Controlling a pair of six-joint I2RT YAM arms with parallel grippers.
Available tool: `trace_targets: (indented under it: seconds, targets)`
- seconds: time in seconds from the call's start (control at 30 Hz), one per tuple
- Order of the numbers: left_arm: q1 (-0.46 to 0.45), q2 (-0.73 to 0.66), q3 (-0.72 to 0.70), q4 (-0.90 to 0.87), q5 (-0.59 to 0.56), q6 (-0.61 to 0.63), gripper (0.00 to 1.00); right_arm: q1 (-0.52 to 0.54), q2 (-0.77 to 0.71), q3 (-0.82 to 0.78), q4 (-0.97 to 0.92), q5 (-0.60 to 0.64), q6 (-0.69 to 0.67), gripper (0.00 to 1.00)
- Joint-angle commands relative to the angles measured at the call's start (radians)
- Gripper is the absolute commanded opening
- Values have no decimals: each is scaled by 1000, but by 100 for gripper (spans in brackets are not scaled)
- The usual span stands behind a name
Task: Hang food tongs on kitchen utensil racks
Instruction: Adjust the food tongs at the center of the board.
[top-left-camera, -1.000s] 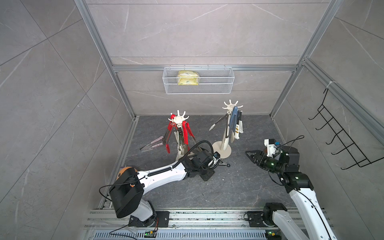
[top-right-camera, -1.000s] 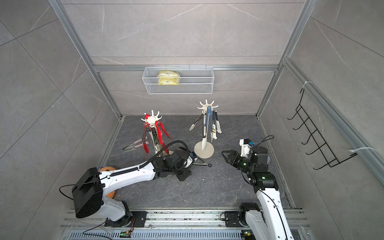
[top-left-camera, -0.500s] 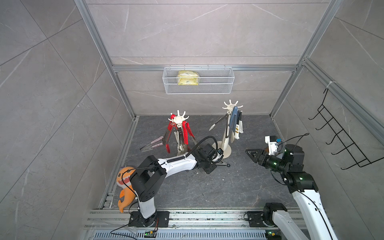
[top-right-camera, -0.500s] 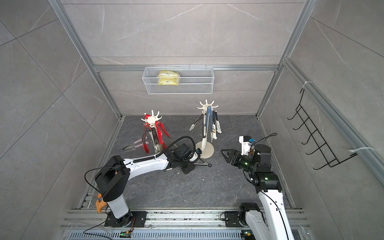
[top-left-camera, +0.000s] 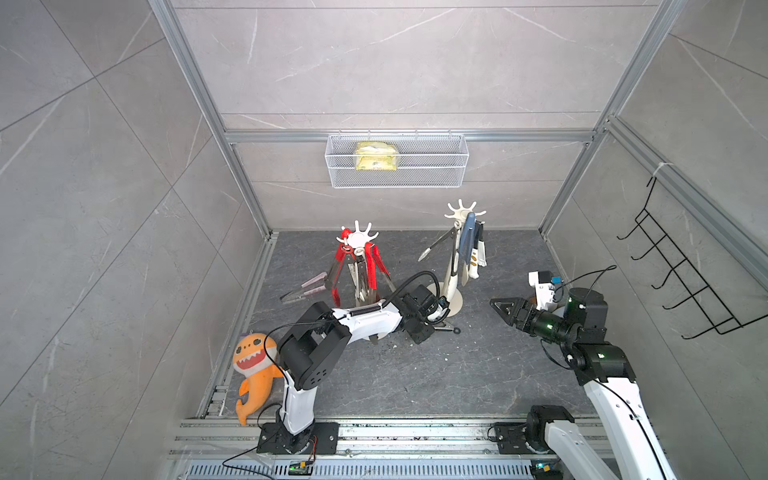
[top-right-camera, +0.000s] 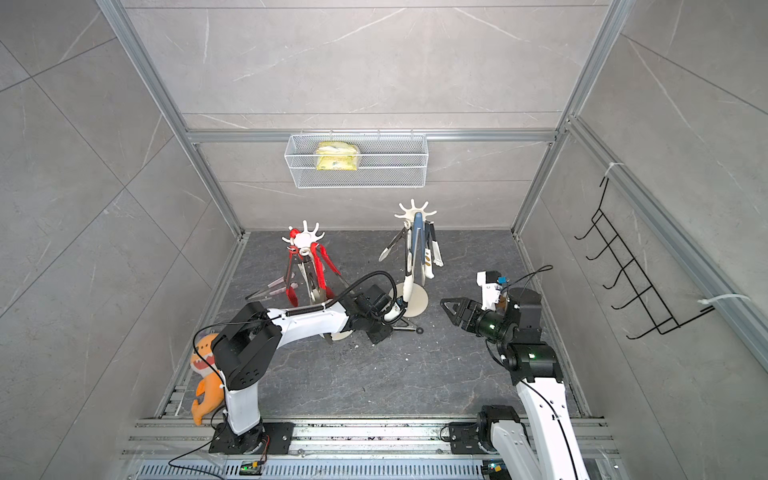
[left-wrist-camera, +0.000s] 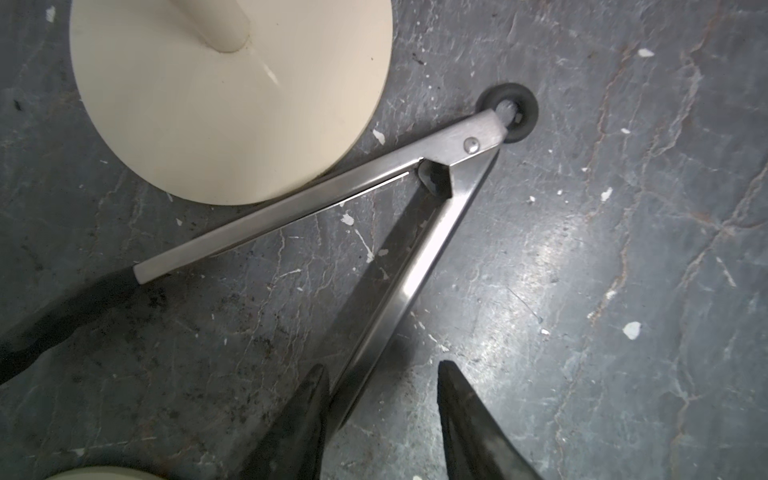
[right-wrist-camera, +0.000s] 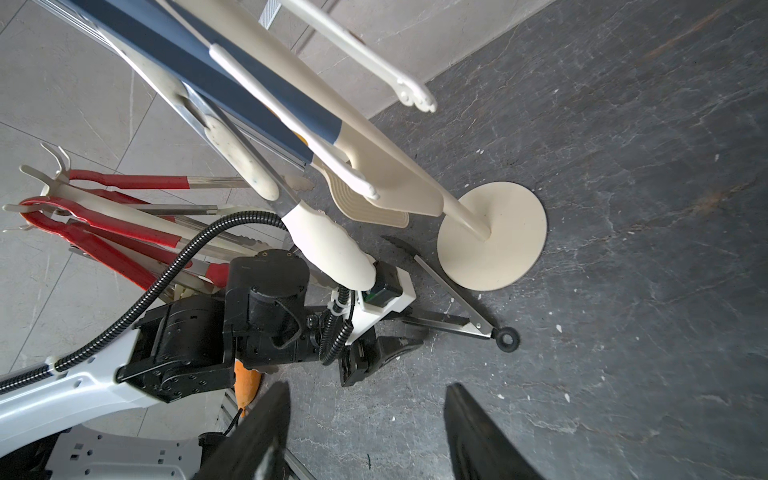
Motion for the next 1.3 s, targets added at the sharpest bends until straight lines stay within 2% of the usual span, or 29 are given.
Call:
trace_targets:
  seconds: [0.0, 0.27, 0.43, 0.6, 0.87, 1.1, 1.27]
  targets:
    - [6, 21, 30, -28, 1, 34, 44, 5, 5, 26, 31, -21, 8, 62]
    - [12, 40, 13, -5, -24, 40, 48, 5, 8, 19, 39, -26, 16, 62]
    - [14, 64, 21, -5, -42, 44, 47, 5, 11, 23, 37, -29, 19, 62]
    - [14, 78, 29, -13, -32, 44, 39, 5, 21, 22, 38, -36, 27, 62]
    - [12, 43, 5, -41, 12, -8, 18, 5, 36, 35, 37, -30, 26, 62]
    - [-13, 6, -10, -52, 50, -121, 11, 5, 50, 36, 26, -25, 28, 62]
    - [-59, -12, 6, -56, 72, -276, 7, 5, 59, 46, -17, 13, 19, 62]
